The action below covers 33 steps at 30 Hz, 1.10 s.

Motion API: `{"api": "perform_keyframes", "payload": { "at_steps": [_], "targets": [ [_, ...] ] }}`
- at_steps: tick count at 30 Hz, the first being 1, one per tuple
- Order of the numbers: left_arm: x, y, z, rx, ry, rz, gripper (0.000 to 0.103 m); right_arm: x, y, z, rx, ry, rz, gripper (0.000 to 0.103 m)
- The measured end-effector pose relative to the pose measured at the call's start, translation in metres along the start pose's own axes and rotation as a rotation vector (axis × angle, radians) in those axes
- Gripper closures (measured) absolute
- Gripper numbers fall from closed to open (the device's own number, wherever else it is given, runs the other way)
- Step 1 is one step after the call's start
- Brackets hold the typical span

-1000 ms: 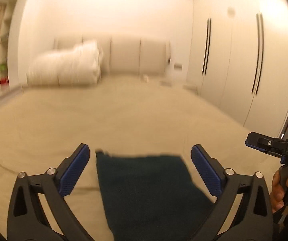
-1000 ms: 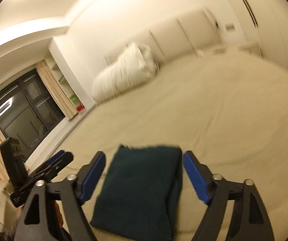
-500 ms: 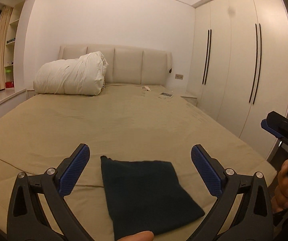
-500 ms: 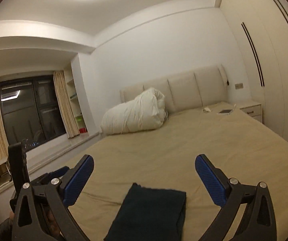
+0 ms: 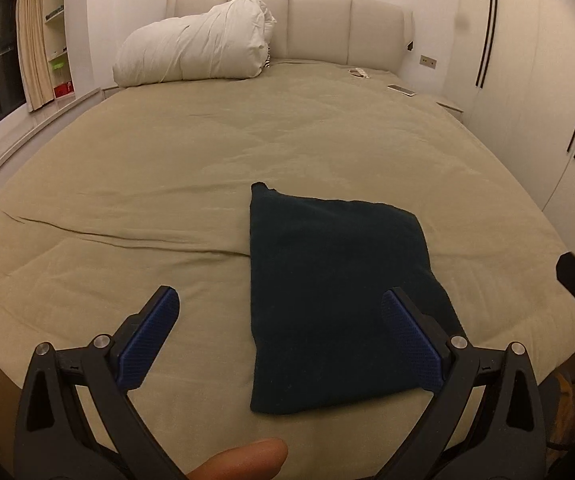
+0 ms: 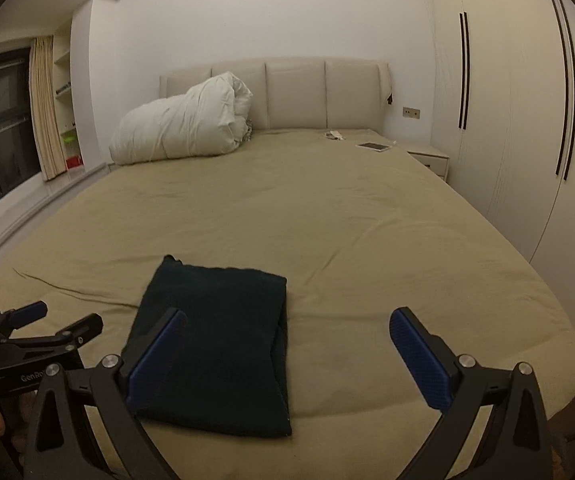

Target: Fold small clothes

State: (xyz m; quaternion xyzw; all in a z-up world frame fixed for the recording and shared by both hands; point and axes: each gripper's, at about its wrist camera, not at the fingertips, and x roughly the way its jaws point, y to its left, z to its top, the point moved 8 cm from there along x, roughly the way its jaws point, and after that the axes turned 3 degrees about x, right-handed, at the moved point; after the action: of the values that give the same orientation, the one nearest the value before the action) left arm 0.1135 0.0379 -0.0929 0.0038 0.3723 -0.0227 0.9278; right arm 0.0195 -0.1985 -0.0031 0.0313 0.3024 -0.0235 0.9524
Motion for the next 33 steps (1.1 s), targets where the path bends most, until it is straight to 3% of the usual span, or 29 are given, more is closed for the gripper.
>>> {"api": "perform_keyframes", "payload": {
  "at_steps": [8, 33],
  "targets": [
    [-0.015, 0.002, -0.014, -0.005, 0.006, 0.012, 0.000, 0.004, 0.008, -0.013, 0.038, 0.091, 0.001, 0.000],
    [-0.009, 0.007, -0.015, -0.003, 0.034, 0.014, 0.000, 0.014, 0.016, -0.028, 0.037, 0.168, 0.024, 0.000]
  ]
}}
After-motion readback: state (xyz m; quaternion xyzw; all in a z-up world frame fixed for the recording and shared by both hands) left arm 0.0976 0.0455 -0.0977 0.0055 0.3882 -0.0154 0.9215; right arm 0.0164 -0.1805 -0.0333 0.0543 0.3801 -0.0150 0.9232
